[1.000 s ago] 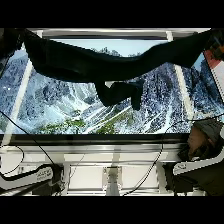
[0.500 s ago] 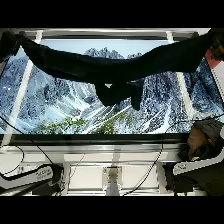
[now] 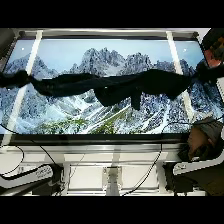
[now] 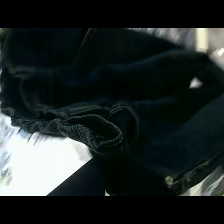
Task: Fold the clothes and pants, and hang the long-sleeved shirts on hangers.
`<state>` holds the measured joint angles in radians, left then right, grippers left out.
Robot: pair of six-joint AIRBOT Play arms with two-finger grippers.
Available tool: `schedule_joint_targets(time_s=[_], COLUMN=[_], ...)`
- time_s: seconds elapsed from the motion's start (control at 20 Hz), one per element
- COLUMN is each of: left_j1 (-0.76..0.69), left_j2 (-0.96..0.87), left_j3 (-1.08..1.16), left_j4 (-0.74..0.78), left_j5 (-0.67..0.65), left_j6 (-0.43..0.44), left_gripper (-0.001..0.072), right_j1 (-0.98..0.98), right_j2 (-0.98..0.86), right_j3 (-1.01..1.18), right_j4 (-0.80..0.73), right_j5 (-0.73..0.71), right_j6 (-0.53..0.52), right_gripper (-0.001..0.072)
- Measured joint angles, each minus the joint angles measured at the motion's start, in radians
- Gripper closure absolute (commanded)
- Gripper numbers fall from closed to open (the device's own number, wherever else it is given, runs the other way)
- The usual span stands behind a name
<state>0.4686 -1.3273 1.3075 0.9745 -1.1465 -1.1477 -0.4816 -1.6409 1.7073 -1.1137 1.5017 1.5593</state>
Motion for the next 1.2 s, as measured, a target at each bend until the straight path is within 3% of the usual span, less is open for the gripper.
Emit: schedule_joint_targets(time_s=[0.2, 0.4, 0.5, 0.7, 0.9, 0.95, 1.0, 1.05, 1.2], left_j1=[0.058, 0.206, 0.309, 0.478, 0.511, 0.507, 0.503, 0.499, 0.489], left_j2=[0.07, 0.172, 0.211, 0.243, 0.251, 0.252, 0.253, 0.253, 0.254], left_j3=[-0.138, -0.253, -0.288, -0.323, -0.341, -0.346, -0.351, -0.353, -0.359], left_j4=[0.156, 0.203, 0.142, -0.179, -0.157, -0.124, -0.091, -0.066, -0.049], left_j5=[-0.002, 0.024, 0.035, 0.028, -0.001, -0.008, 0.0, 0.024, 0.006], left_j6=[-0.034, -0.049, -0.02, 0.121, 0.206, 0.216, 0.226, 0.231, 0.24], left_gripper=[0.0676, 0.0676, 0.0676, 0.0675, 0.0672, 0.0672, 0.0671, 0.0662, 0.0659], right_j1=[-0.013, -0.081, -0.132, -0.207, -0.231, -0.234, -0.237, -0.24, -0.239], right_j2=[0.137, 0.305, 0.366, 0.449, 0.467, 0.467, 0.468, 0.468, 0.469], right_j3=[-0.285, -0.557, -0.637, -0.692, -0.705, -0.706, -0.706, -0.705, -0.705], right_j4=[-0.114, -0.196, -0.218, -0.193, -0.197, -0.197, -0.21, -0.204, -0.14], right_j5=[-0.078, -0.238, -0.315, -0.457, -0.516, -0.52, -0.555, -0.567, -0.533], right_j6=[0.021, 0.064, 0.081, 0.097, 0.101, 0.102, 0.103, 0.106, 0.097], right_gripper=[0.0699, 0.0699, 0.0699, 0.0698, 0.0684, 0.0578, 0.0274, 0.0094, 0.0092])
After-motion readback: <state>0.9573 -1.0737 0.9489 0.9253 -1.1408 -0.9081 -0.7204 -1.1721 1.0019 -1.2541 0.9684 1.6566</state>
